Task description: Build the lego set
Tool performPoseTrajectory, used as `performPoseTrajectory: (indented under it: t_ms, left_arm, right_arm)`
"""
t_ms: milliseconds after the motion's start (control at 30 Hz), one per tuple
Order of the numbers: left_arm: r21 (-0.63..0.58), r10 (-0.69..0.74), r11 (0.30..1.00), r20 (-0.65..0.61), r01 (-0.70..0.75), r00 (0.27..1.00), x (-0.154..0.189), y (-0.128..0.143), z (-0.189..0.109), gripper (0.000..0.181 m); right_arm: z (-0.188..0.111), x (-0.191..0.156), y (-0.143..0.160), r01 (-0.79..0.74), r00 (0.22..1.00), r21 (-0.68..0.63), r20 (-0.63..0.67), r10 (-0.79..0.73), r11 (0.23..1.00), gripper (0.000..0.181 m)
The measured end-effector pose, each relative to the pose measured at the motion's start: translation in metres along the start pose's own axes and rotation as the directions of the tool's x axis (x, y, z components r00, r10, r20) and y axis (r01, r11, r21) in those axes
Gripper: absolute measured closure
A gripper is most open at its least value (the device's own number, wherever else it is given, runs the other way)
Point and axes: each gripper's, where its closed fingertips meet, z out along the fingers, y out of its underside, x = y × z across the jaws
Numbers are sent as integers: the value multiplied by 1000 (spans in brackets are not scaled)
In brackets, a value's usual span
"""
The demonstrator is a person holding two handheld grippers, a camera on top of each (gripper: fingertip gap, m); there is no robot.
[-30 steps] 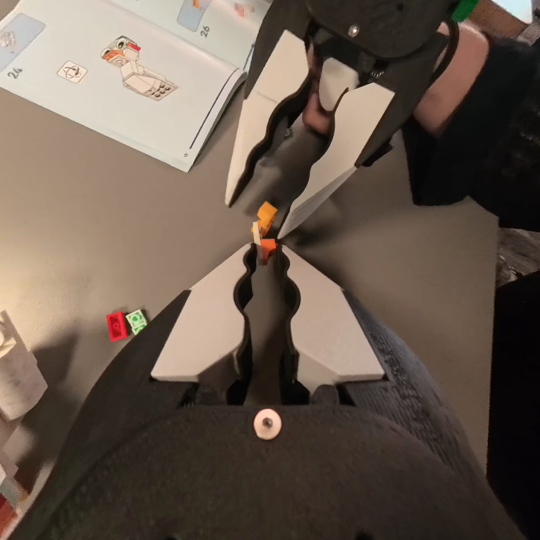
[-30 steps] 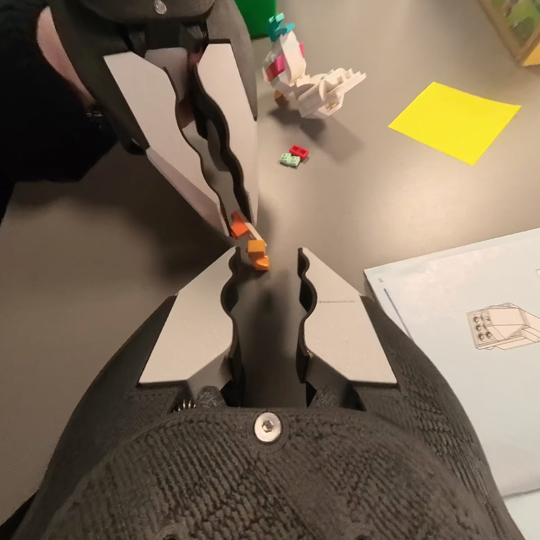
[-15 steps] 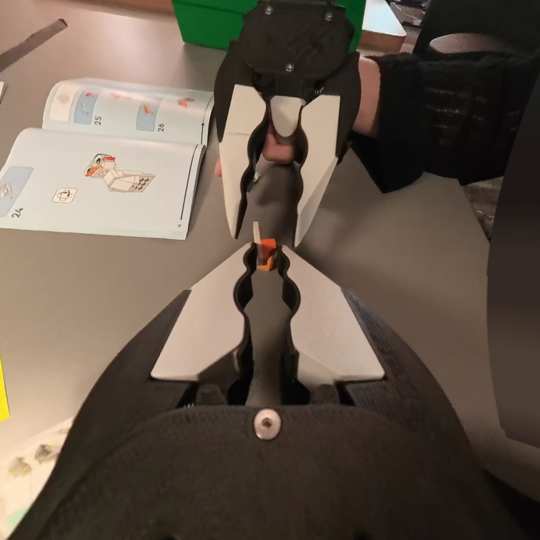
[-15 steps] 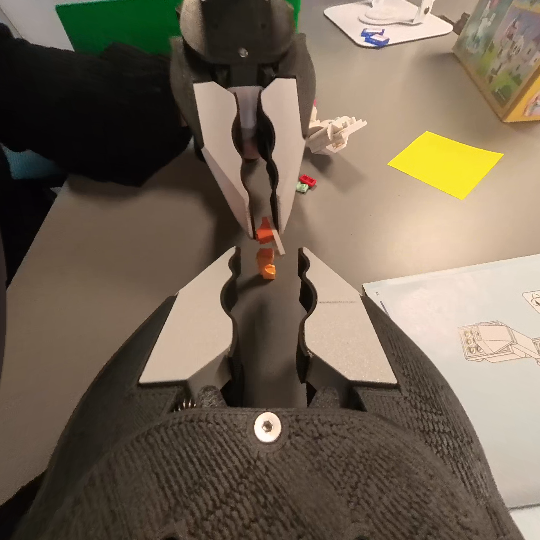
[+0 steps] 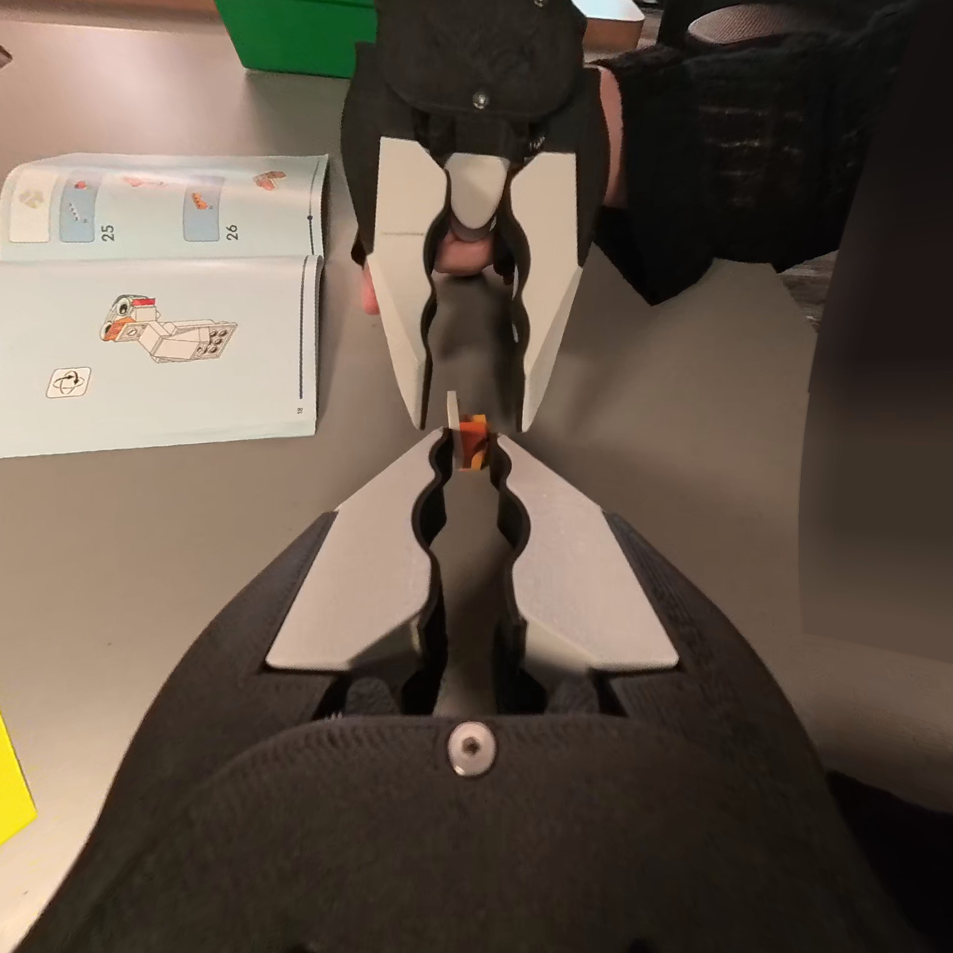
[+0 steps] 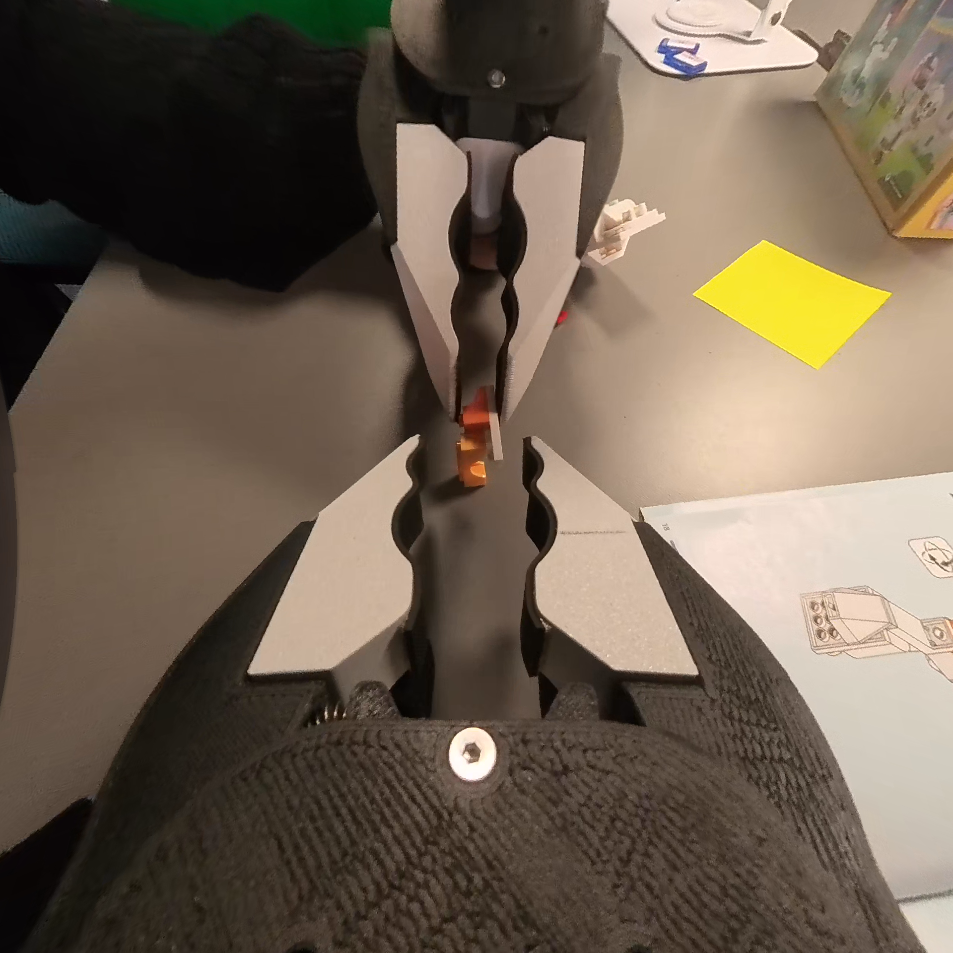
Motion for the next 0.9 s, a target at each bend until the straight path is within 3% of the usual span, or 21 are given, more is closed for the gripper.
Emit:
performPoseTrajectory:
  t_ms: [33,900]
  left_arm:
    - [3,0,1000,-6,0,1000,0,0,0,168]
    - [-49,1,999,35,1,999,0,8,2,168]
  right_arm:
    - [0,0,0,3,1000,-1,0,-3,1000,147]
    - [4,0,0,55,999,-16,5,-54,998,159]
